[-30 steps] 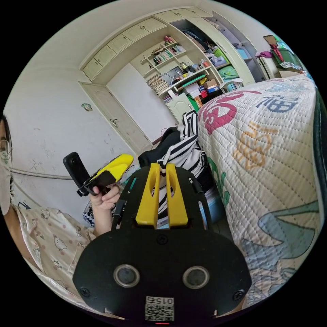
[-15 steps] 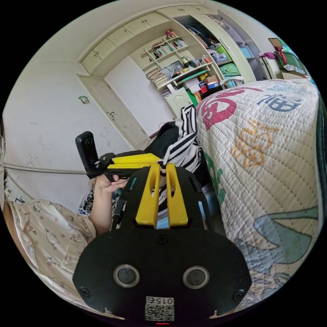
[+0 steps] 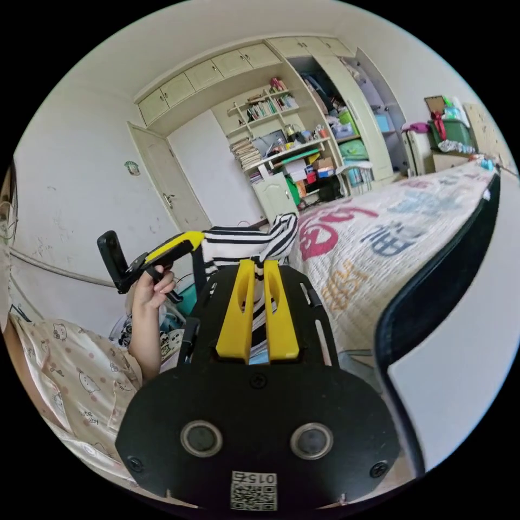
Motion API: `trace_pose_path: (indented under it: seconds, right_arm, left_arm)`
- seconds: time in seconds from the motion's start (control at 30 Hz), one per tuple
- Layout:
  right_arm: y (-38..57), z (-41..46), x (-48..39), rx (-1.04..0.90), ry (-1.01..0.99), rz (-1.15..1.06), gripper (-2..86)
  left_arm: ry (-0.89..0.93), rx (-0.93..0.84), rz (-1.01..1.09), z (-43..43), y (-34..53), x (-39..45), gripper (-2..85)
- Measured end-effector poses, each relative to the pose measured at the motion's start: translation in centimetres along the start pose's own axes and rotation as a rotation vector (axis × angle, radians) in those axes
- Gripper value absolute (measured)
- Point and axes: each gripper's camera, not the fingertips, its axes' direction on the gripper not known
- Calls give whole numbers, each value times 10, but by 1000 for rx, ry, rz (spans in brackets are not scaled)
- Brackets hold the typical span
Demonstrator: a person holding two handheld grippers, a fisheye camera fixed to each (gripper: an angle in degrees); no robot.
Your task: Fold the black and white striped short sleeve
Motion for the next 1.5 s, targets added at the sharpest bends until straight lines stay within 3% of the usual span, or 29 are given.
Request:
trace_pose_path:
  seconds: [0.1, 0.37, 0.5, 0.63, 0.73, 0.9, 1.0, 1.07, 1.17, 1.27, 1.5]
  right_arm:
    - [-52, -51, -24, 132, 9, -59, 31]
    - [-157, -239, -117, 454, 249, -210, 33]
    - [-179, -318, -146, 568, 384, -217, 33]
    - [-205, -382, -169, 635, 520, -210, 34]
    - [-230, -398, -169, 634, 689, -175, 34]
    - [-291, -372, -82, 436, 960, 19, 34]
    - [-319, -346, 29, 285, 967, 211, 36]
    - [-333, -320, 127, 143, 937, 381, 36]
    - [-351, -291, 205, 39, 952, 491, 36]
    - [-378, -275, 238, 8, 923, 525, 37]
    - [-430, -252, 268, -54, 944, 628, 50]
  left_arm:
    - [-100, 176, -77, -68, -13, -45, 3]
    - [-9, 588, -148, -199, -56, -119, 1]
    - [45, 685, -149, -202, -78, -131, 1]
    - [262, 713, -132, -153, -112, -126, 0]
    - [398, 680, -100, -93, -138, -99, 0]
    - [373, 495, -9, 56, -167, -16, 1]
    - [309, 285, 58, 195, -165, 42, 1]
    - [359, 95, 83, 305, -149, 68, 2]
    - [375, -79, 120, 398, -124, 89, 2]
    - [313, -125, 201, 446, -110, 97, 4]
    - [360, -244, 224, 537, -86, 65, 18]
